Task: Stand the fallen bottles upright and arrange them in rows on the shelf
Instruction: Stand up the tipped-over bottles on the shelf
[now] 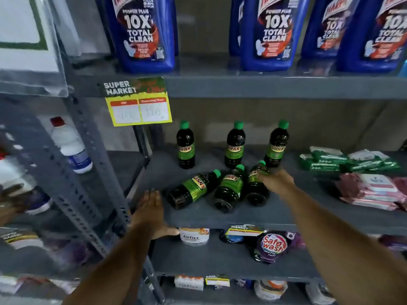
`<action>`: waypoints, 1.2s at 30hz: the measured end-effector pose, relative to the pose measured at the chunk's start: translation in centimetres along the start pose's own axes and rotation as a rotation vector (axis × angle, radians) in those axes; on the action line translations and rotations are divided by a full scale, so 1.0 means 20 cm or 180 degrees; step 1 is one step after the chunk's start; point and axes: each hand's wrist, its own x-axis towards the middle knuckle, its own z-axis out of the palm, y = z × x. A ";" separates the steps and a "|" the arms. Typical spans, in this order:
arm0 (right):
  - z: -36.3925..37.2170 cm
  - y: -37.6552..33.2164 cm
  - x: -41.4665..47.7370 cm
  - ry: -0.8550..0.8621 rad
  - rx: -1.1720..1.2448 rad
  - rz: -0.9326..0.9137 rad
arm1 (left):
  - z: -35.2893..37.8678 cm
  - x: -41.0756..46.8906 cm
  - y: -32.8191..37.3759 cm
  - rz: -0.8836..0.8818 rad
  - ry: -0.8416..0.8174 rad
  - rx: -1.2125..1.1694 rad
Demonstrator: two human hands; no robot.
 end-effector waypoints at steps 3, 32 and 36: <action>0.04 0.00 0.04 -0.0044 0.0640 0.0557 | 0.04 0.05 -0.01 0.0090 0.0170 -0.0133; -0.01 0.33 0.20 0.1550 0.1083 -0.0863 | 0.14 0.07 -0.04 0.0113 0.0688 -0.0044; 0.13 0.35 -0.01 0.2461 0.0434 -0.1670 | 0.14 0.06 -0.04 0.0112 0.0731 -0.0065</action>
